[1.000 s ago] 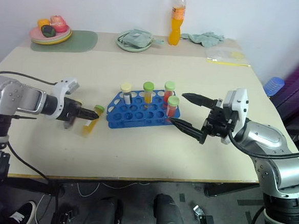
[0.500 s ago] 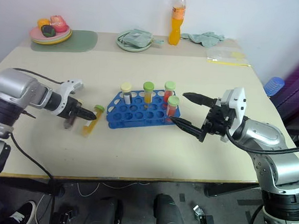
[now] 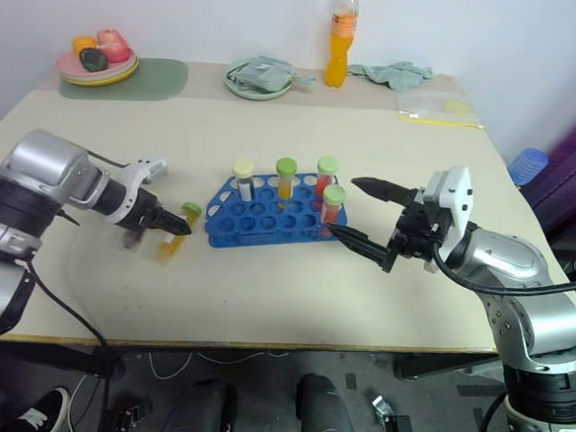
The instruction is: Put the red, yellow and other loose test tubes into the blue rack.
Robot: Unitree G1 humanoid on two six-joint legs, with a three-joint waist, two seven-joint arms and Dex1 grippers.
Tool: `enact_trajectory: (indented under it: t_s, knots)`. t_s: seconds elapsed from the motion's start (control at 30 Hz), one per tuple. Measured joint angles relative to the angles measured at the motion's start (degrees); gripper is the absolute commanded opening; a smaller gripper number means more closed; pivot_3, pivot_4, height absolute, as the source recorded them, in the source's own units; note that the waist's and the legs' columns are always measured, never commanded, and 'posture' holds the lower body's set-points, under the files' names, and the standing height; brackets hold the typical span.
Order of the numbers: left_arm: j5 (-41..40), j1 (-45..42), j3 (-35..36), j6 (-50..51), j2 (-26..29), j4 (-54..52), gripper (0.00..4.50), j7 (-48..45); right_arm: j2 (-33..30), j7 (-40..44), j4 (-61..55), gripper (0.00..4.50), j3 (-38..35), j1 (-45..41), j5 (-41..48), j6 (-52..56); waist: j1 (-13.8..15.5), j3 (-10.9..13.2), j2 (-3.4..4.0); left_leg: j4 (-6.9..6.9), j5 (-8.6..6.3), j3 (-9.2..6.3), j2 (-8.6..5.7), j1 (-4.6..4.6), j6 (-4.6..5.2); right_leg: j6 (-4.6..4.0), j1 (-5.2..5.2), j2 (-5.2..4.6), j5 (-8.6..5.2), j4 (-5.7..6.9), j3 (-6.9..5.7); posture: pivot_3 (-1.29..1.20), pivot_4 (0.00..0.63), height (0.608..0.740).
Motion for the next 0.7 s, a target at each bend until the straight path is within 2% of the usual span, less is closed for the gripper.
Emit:
enact_trajectory:
  t_s: [0.1,0.17,0.2,0.33,0.37,0.57,0.7]
  knots:
    - [1.1,-0.5,-1.8,-1.4,0.0,0.6,3.72,-1.3,0.0,0.0,0.2,4.5,0.0,-0.2,-0.2,-0.1,0.0,0.0,0.02,0.0,0.0,0.0,0.0,0.01,0.0,0.0,0.0,0.0,0.0,0.01,0.0,0.0,0.15,0.74]
    - [1.3,-0.6,-1.9,-1.7,0.0,1.1,3.19,-1.8,0.0,0.0,0.4,4.5,0.0,-0.2,-0.6,-0.2,0.0,0.0,0.02,0.0,0.0,-0.01,0.0,0.02,0.0,0.0,0.0,0.0,0.0,0.03,0.0,0.0,0.15,0.74]
    - [1.8,-0.5,-1.9,-2.1,-0.1,1.3,2.9,-1.8,0.0,0.0,0.6,4.5,0.0,-0.2,-1.0,-0.3,0.0,0.0,0.02,0.01,0.0,0.0,0.0,0.02,0.0,-0.01,0.0,0.0,0.0,0.03,0.0,0.0,0.15,0.74]
    - [2.6,0.1,-2.0,-3.2,-0.4,1.7,1.0,-2.4,0.0,0.1,0.6,4.5,0.0,-0.2,-1.2,-0.4,0.0,0.0,0.02,0.01,0.0,-0.01,0.0,0.01,0.0,0.0,0.0,0.0,0.0,0.03,0.0,0.0,0.15,0.74]
    - [2.6,0.1,-2.0,-3.3,-0.6,1.7,0.73,-2.4,0.0,0.1,0.6,4.5,0.0,-0.2,-1.3,-0.5,0.0,0.0,0.02,0.01,0.0,-0.01,0.0,0.01,0.0,0.0,0.0,0.0,0.0,0.03,0.0,0.0,0.15,0.74]
    - [3.4,0.1,2.0,-3.8,-2.2,3.8,0.73,0.9,0.0,-0.1,0.7,4.5,0.0,-0.2,-2.0,-1.1,0.2,0.0,0.03,0.05,0.01,-0.02,0.0,0.02,0.0,0.0,0.01,0.01,0.01,0.08,0.0,0.0,0.15,0.74]
    - [4.5,1.6,9.6,-9.5,-1.9,2.5,0.73,6.1,0.0,-0.2,0.7,4.5,0.0,0.1,-2.3,-1.2,0.1,0.0,0.02,0.04,0.0,-0.04,0.01,0.01,0.0,0.15,0.0,0.0,0.09,0.08,-0.01,0.0,0.15,0.74]
